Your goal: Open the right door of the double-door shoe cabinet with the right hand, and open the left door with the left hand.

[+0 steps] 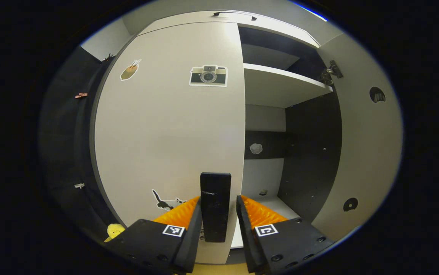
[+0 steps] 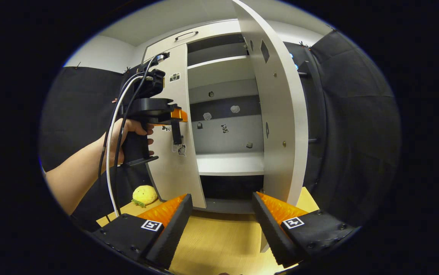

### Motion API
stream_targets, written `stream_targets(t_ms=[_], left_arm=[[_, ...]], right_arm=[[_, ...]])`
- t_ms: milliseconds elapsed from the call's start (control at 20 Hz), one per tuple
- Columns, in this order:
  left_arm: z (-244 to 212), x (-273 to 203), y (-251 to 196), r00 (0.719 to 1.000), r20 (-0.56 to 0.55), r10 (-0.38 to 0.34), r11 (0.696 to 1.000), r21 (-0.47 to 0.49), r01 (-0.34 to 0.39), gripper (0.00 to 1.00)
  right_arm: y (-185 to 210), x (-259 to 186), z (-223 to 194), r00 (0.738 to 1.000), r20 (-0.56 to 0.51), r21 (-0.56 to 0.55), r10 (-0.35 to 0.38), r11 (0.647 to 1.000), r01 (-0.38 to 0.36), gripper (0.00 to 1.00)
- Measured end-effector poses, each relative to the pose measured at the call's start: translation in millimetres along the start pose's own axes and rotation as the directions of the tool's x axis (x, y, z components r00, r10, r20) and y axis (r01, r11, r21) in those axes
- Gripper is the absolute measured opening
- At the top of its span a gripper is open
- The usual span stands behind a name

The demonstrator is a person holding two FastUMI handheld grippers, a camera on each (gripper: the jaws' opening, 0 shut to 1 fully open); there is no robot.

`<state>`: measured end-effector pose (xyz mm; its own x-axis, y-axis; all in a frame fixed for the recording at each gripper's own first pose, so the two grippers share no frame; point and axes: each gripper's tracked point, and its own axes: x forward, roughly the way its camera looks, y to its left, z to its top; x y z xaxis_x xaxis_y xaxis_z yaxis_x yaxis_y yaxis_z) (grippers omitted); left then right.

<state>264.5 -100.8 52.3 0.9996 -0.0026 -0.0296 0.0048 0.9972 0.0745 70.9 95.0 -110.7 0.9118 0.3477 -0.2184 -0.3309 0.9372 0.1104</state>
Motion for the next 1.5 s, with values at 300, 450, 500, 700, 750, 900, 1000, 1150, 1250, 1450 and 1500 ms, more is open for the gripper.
stream_targets(t_ms=[300,450,500,700,750,900,1000,1150,1250,1450,1500], left_arm=[[-1.5,1.1,3.3,1.0,0.0,0.0,1.0,-0.016,0.0,0.35],[-4.9,0.8,3.2,1.0,-0.002,0.017,1.0,-0.005,-0.017,0.3],[-4.3,0.9,3.3,1.0,0.001,0.017,1.0,-0.015,-0.017,0.26],[-4.8,-2.0,3.8,1.0,-0.003,0.013,1.0,-0.022,-0.013,0.11],[-5.2,-3.3,4.3,1.0,-0.001,0.008,0.999,-0.031,-0.008,0.11],[-4.8,-15.1,5.1,1.0,0.009,-0.02,0.999,-0.047,0.02,0.11],[-5.6,-26.5,7.2,0.999,0.01,-0.042,0.998,-0.048,0.042,0.11],[-8.6,-48.8,12.7,0.996,0.011,-0.084,0.994,-0.071,0.085,0.1],[-9.6,-64.0,17.9,0.994,0.014,-0.104,0.993,-0.061,0.105,0.1],[-12.9,-93.7,32.7,0.99,0.026,-0.14,0.988,-0.068,0.142,0.11],[-13.5,-99.2,37.0,0.988,0.03,-0.15,0.986,-0.071,0.152,0.11]], right_arm=[[-4.7,1.6,-1.5,1.0,-0.002,0.005,0.027,1.0,-0.027,0.98],[-3.3,1.6,-5.6,0.999,-0.017,0.008,0.045,0.999,-0.045,0.98],[-3.4,1.1,-7.2,0.999,-0.022,0.009,0.048,0.999,-0.048,0.99],[1.2,-1.5,-7.3,0.999,-0.026,0.0,0.047,0.999,-0.047,0.98],[1.7,-1.9,-5.6,0.999,-0.022,-0.008,0.04,0.999,-0.04,0.98],[0.6,-0.1,5.7,1.0,0.005,-0.015,0.008,1.0,-0.008,0.98],[1.3,-1.1,8.7,0.999,0.019,-0.013,-0.027,1.0,0.027,0.98],[7.7,-8.9,7.2,0.995,0.026,-0.001,-0.095,0.995,0.095,0.98],[6.1,-12.6,4.4,0.99,0.021,0.01,-0.142,0.99,0.142,0.98],[12.9,-27.4,6.0,0.974,0.03,0.02,-0.225,0.974,0.225,0.98],[15.4,-31.4,7.1,0.969,0.038,0.016,-0.242,0.97,0.242,0.98]])
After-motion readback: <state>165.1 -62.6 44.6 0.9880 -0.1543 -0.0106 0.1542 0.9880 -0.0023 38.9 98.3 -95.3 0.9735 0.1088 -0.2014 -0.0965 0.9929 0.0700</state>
